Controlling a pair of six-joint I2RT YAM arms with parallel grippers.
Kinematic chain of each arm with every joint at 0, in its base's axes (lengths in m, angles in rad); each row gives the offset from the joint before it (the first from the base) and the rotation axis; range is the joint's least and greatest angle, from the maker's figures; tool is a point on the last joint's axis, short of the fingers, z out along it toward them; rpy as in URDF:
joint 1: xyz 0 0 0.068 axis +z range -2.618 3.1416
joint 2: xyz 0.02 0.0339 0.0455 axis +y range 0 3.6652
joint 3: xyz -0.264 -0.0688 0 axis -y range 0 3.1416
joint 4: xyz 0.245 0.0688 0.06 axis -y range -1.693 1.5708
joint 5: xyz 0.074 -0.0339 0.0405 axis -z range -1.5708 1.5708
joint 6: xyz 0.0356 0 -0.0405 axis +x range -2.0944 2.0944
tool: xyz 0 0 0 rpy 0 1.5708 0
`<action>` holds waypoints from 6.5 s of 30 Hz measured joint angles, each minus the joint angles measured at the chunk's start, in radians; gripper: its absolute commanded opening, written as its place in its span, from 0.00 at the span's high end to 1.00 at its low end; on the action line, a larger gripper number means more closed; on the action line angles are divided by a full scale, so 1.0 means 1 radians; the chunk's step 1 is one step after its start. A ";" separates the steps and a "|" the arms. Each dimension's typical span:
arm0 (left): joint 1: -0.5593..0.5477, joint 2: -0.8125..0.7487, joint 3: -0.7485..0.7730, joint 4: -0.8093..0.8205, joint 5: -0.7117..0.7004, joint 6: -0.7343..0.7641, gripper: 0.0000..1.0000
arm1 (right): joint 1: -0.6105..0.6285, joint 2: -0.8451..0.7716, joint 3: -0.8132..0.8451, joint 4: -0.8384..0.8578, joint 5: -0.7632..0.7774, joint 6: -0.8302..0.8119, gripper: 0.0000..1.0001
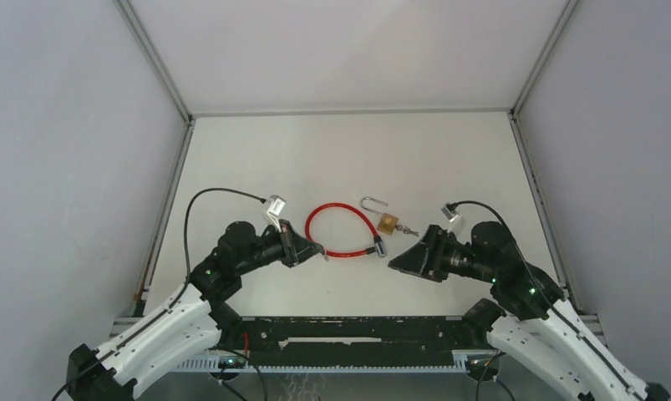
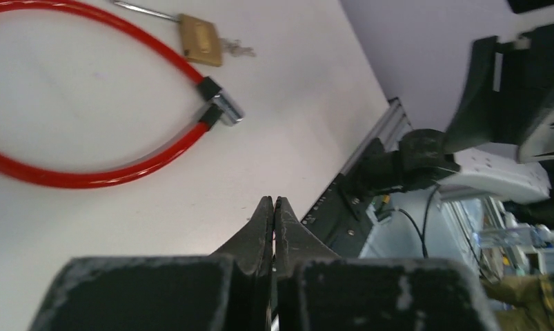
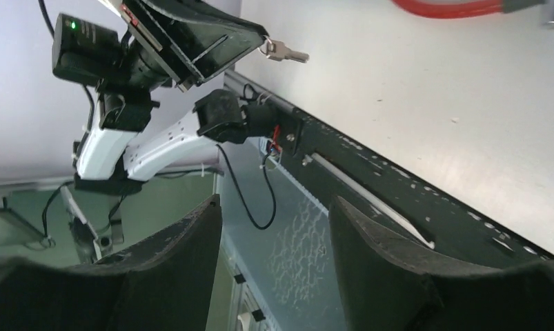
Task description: Unlock with the key
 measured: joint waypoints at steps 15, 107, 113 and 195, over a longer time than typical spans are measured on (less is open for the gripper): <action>-0.158 0.158 0.272 0.177 0.089 -0.004 1.00 | 0.278 0.331 0.098 0.174 0.279 0.385 0.24; -0.358 0.332 0.583 -0.233 -0.016 0.149 1.00 | 0.591 0.383 0.272 0.199 0.407 -0.684 0.51; -0.359 0.332 0.585 -0.236 -0.014 0.141 1.00 | 0.592 0.391 0.272 0.220 0.453 -0.696 0.60; -0.408 0.180 0.583 0.079 -0.124 0.256 0.70 | 0.629 0.287 0.201 0.719 0.790 -0.007 1.00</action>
